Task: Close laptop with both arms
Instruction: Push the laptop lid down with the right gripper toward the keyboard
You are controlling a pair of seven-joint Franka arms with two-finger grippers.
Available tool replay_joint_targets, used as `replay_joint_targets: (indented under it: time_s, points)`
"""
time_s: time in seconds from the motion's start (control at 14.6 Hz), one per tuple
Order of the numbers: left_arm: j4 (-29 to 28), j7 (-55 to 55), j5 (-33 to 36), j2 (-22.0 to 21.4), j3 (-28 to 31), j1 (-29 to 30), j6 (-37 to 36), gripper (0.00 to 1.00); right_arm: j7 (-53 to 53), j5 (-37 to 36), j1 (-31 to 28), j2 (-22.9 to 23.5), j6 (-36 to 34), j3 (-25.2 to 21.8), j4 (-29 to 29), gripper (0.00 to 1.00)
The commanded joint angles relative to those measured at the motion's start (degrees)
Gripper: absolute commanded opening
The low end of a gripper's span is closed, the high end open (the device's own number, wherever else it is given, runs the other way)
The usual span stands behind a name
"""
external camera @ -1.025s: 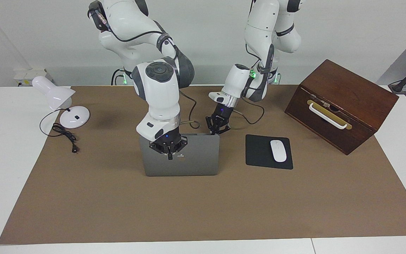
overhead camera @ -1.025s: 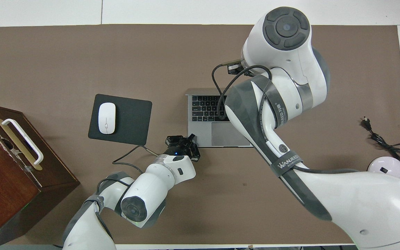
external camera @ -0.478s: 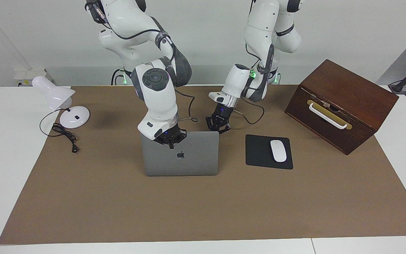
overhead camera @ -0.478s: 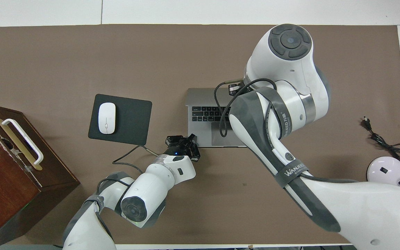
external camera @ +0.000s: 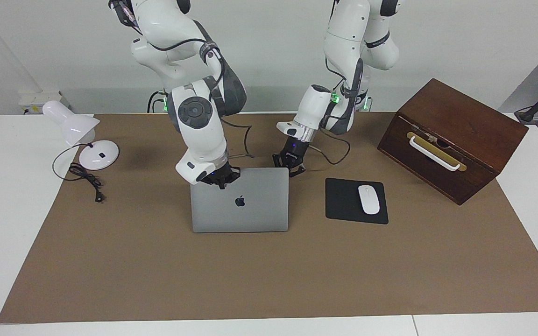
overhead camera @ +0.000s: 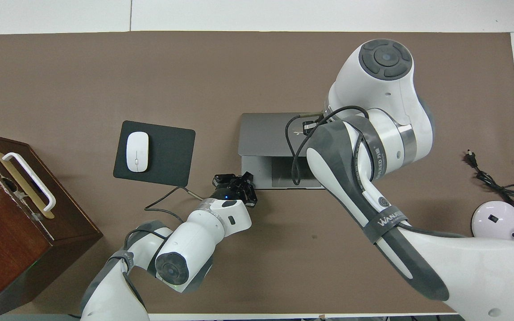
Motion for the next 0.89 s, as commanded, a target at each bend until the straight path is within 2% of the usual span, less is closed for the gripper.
replay_joint_targets:
  time_s: [0.0, 0.82]
  points:
    - [0.04, 1.28, 0.2, 2.96, 0.29, 0.99, 0.48, 0.0, -1.9, 1.52, -0.85, -2.49, 3.02, 0.62, -5.77, 0.0]
    - [-0.05, 1.28, 0.2, 2.96, 0.29, 0.99, 0.48, 0.0, -1.9, 1.87, -0.67, -2.58, 9.18, 0.62, -11.14, 0.0]
